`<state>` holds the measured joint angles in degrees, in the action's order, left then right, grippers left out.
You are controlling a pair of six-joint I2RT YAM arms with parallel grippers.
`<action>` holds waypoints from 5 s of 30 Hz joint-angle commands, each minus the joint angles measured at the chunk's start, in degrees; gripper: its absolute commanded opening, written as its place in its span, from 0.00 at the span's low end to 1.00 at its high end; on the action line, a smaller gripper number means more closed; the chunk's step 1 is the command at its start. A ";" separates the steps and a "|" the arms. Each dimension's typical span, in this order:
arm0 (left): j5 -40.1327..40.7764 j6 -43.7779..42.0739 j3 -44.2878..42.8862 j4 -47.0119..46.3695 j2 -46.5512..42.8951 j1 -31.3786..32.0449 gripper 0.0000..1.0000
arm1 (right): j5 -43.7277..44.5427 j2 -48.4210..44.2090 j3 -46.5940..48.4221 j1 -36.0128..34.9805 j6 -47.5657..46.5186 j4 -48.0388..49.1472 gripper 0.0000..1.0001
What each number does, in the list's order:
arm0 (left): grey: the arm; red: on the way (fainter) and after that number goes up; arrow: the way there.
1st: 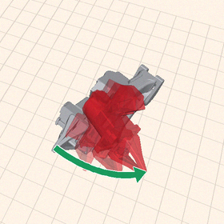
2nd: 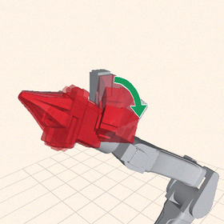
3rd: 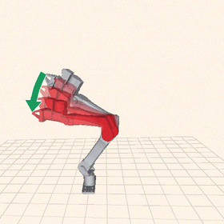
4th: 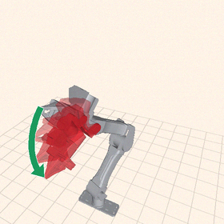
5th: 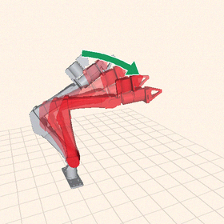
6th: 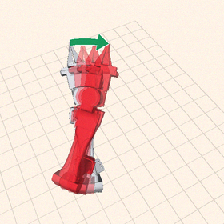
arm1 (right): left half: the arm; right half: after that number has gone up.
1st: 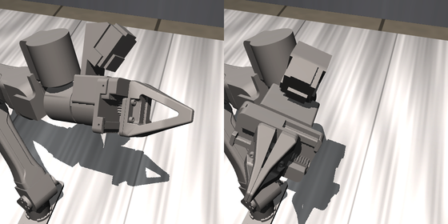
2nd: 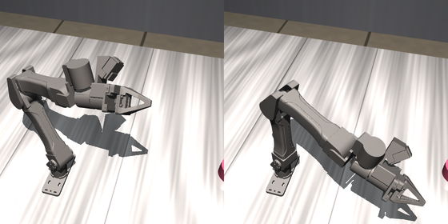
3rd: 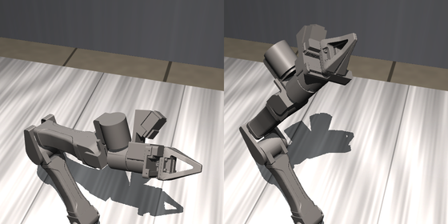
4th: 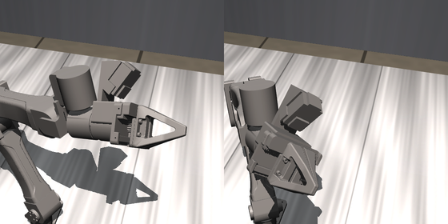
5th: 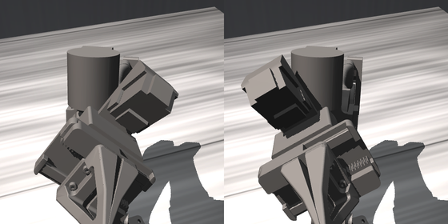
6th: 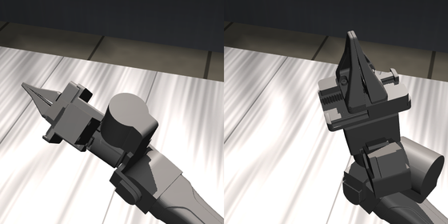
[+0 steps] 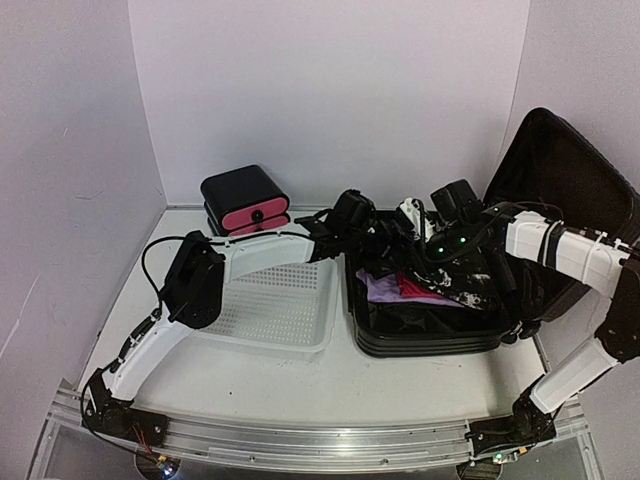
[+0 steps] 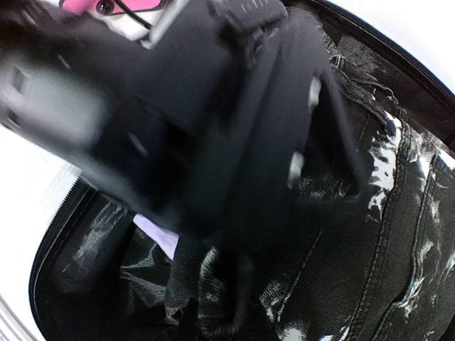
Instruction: Open, take out, and arrange the luggage
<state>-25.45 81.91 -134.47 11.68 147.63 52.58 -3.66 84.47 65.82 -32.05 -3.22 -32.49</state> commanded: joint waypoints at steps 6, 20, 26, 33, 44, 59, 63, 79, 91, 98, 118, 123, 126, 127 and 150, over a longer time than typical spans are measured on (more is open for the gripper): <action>3.99 -8.28 -9.13 -1.67 3.96 0.25 0.50 | -5.09 -5.47 -0.62 -0.55 0.14 3.95 0.00; -0.15 -24.40 -7.45 -1.58 -5.49 0.24 0.00 | 7.77 -14.17 6.52 -0.57 10.50 -12.58 0.74; -2.14 -28.34 -3.58 -0.95 -13.88 0.90 0.00 | 13.31 -26.24 6.59 -0.55 13.68 -16.31 0.90; -6.37 -29.75 2.93 0.47 -22.68 1.13 0.00 | 15.35 -28.66 5.52 -0.60 14.34 -18.88 0.91; -10.72 -33.01 40.63 3.89 -49.56 -7.10 0.00 | 13.92 -26.61 4.82 -0.55 14.76 -18.97 0.92; -11.39 -41.65 52.67 18.84 -61.74 -12.50 0.00 | 10.94 -23.11 4.23 -0.55 16.12 -17.27 0.92; -10.56 -44.42 54.95 22.29 -64.27 -13.76 0.00 | 10.48 -23.12 4.18 -0.55 16.40 -17.17 0.92; -10.22 -56.43 62.51 25.93 -62.11 -24.92 0.00 | 9.20 -23.71 3.88 -0.55 17.20 -16.94 0.93; -0.93 -61.89 64.52 25.15 -59.72 -25.53 0.00 | 9.10 -22.36 3.67 -0.58 17.02 -16.84 0.93; 4.19 -64.76 64.62 25.09 -56.33 -25.67 0.00 | 9.37 -22.52 3.07 -0.56 16.91 -16.95 0.93; 18.05 -73.17 63.95 25.72 -53.50 -25.69 0.00 | 8.95 -21.08 2.86 -0.64 16.93 -16.86 0.93; 19.45 -76.03 61.58 27.12 -51.74 -26.30 0.00 | 8.67 -20.75 2.82 -0.64 16.93 -16.82 0.93; 19.68 -76.89 61.09 27.04 -51.13 -27.53 0.00 | 8.83 -20.98 2.58 -0.64 16.93 -16.86 0.93; 19.53 -76.90 60.94 26.95 -50.65 -27.94 0.00 | 8.92 -21.08 2.52 -0.64 16.93 -16.82 0.93; 38.73 -69.57 59.75 39.74 -66.83 -28.67 0.63 | 7.73 -20.03 2.81 -0.70 16.97 -16.35 0.94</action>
<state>6.22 10.66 -70.94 46.68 90.02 24.16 5.13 63.88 68.58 -32.56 13.37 -51.55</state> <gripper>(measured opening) 0.609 0.936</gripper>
